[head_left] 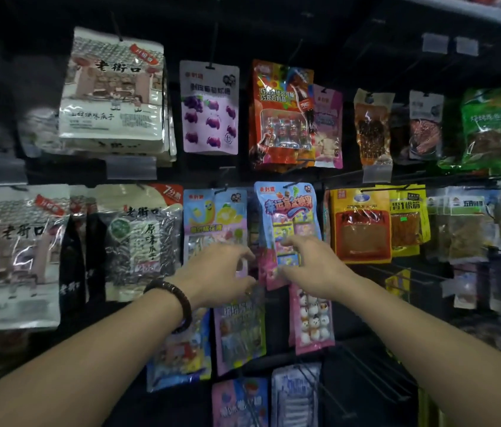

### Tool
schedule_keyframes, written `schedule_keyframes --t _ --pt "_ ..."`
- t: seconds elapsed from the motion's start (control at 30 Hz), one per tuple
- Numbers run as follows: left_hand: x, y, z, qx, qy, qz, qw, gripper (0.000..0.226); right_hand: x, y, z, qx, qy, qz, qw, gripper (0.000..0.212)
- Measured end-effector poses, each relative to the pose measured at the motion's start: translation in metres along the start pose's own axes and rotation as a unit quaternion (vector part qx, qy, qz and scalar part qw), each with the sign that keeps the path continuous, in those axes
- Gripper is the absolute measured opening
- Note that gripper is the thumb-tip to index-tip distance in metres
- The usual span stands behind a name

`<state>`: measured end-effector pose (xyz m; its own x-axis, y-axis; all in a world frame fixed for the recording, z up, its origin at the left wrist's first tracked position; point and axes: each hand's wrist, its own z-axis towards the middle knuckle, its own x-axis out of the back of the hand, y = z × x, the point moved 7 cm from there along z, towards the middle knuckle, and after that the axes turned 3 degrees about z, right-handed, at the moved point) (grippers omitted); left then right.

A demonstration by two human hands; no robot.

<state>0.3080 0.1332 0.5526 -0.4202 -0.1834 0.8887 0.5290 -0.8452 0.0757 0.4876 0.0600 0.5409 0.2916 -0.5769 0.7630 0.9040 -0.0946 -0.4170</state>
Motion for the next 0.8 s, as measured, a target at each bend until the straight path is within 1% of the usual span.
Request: schedule_keyframes --t 0.1,0.2,0.27,0.3,0.4,0.47,0.57,0.67,0.73,0.8 --pt "-0.007 -0.002 -0.054 -0.002 -0.002 -0.034 0.999 0.047 -0.023 -0.025 -0.039 0.035 -0.019 -0.012 0.999 0.06" --pt "-0.031 -0.022 -0.114 0.016 -0.02 -0.057 0.998 0.036 -0.058 -0.045 -0.079 0.068 -0.034 -0.024 0.997 0.05" --pt "-0.053 -0.04 -0.157 0.039 -0.028 -0.07 0.996 0.035 -0.089 -0.053 -0.106 0.068 -0.059 0.001 0.996 0.039" --pt "-0.066 -0.048 -0.179 0.049 -0.033 -0.079 0.995 0.035 -0.107 -0.056 -0.12 0.063 -0.08 0.021 0.995 0.037" --pt "-0.11 -0.069 -0.246 0.095 -0.067 -0.095 0.989 0.04 -0.17 -0.063 -0.166 0.053 -0.124 0.075 0.988 0.037" --pt "-0.145 -0.078 -0.29 0.121 -0.099 -0.104 0.982 0.045 -0.217 -0.063 -0.2 0.035 -0.159 0.108 0.981 0.034" --pt "-0.202 -0.094 -0.349 0.164 -0.144 -0.122 0.968 0.048 -0.29 -0.054 -0.248 0.0 -0.191 0.166 0.968 0.029" --pt "-0.261 -0.106 -0.407 0.225 -0.203 -0.137 0.943 0.041 -0.364 -0.03 -0.303 -0.058 -0.226 0.224 0.946 0.026" --pt "-0.297 -0.112 -0.445 0.26 -0.228 -0.133 0.929 0.037 -0.411 -0.006 -0.348 -0.118 -0.24 0.246 0.931 0.024" --pt "-0.323 -0.112 -0.474 0.262 -0.273 -0.089 0.921 0.039 -0.451 0.028 -0.397 -0.215 -0.233 0.251 0.914 0.028"
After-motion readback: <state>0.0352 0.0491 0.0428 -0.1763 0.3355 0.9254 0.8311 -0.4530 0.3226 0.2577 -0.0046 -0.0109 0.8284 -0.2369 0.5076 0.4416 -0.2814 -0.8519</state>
